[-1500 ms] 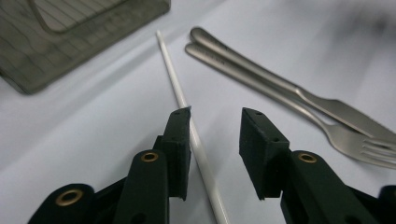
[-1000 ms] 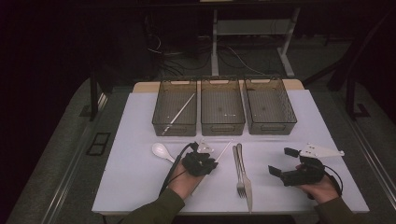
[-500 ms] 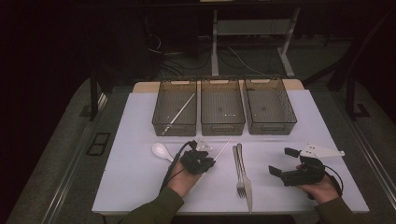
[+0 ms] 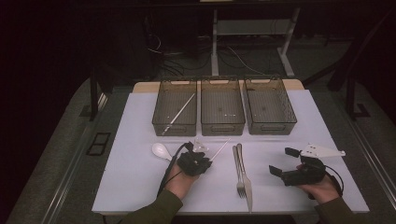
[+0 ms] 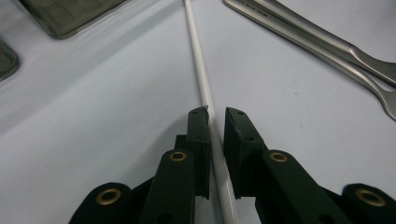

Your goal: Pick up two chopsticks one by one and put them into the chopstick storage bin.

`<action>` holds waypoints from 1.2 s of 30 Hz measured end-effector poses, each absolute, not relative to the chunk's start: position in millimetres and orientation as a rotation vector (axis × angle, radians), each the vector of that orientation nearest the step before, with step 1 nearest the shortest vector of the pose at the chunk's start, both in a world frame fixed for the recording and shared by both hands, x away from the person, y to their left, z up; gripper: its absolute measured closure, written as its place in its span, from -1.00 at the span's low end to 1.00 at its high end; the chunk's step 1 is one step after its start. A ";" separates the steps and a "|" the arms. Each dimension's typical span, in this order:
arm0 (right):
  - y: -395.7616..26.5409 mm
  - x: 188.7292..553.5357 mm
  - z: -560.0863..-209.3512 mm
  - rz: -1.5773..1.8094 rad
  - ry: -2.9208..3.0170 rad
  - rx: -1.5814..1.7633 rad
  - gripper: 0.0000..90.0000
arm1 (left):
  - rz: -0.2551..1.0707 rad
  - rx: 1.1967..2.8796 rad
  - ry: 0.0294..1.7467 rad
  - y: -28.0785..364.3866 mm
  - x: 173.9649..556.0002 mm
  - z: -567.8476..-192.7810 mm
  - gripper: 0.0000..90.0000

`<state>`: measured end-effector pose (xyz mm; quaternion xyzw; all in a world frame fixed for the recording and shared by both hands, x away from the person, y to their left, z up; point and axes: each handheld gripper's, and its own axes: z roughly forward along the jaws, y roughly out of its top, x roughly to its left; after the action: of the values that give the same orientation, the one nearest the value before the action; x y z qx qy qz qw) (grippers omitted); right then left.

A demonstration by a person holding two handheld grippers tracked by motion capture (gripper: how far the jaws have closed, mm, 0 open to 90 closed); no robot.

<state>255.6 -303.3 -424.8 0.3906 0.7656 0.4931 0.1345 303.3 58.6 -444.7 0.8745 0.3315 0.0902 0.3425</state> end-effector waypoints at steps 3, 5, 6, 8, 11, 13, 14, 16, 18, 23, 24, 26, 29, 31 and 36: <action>-302.7 255.5 -424.9 1.429 2.220 1.132 -0.98 | 0.236 2.275 0.861 58.6 303.3 -444.4 0.84; -302.7 255.5 -424.9 1.429 2.220 1.131 -0.98 | 0.234 2.274 0.857 58.7 304.1 -444.1 0.85; -302.8 255.6 -424.8 1.429 2.219 1.131 -0.98 | 0.228 2.274 0.857 59.4 304.7 -444.1 0.86; -303.1 255.7 -424.7 1.432 2.217 1.127 -0.98 | 0.224 2.275 0.851 59.8 305.2 -444.1 0.87; -303.3 255.8 -424.6 1.433 2.216 1.126 -0.98 | 0.226 2.278 0.845 59.9 305.7 -443.9 0.88; -303.4 255.6 -424.4 1.435 2.215 1.127 -0.98 | 0.228 2.276 0.845 59.9 305.8 -443.9 0.88; -303.4 255.6 -424.4 1.436 2.215 1.126 -0.98 | 0.232 2.272 0.847 59.8 305.6 -443.8 0.88; -303.3 255.5 -424.3 1.435 2.215 1.126 -0.98 | 0.238 2.270 0.849 60.3 306.0 -442.9 0.88; -303.3 255.4 -424.1 1.438 2.214 1.124 -0.98 | 0.231 2.251 0.852 62.3 307.0 -440.9 0.88; -303.1 255.8 -424.6 1.436 2.219 1.121 -0.98 | 0.202 2.228 0.829 64.3 305.9 -434.8 0.88; -302.8 255.6 -424.6 1.436 2.219 1.121 -0.98 | 0.199 2.224 0.817 64.5 305.9 -433.7 0.88; -302.5 254.9 -425.3 1.438 2.219 1.125 -0.98 | 0.181 2.218 0.787 64.6 305.7 -430.8 0.88; -302.1 256.1 -431.8 1.419 2.240 1.138 -0.98 | 0.178 2.226 0.747 65.1 305.5 -426.5 0.88; -302.1 257.4 -434.6 1.404 2.244 1.140 -0.98 | 0.165 2.218 0.734 65.8 305.3 -424.7 0.88; -301.3 258.2 -435.8 1.397 2.250 1.127 -0.98 | 0.148 2.203 0.702 67.9 305.8 -420.0 0.88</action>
<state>258.2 -301.3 -435.8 0.3882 0.7749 0.4812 0.1312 305.8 67.9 -420.0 0.8712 0.2774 0.0584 0.4009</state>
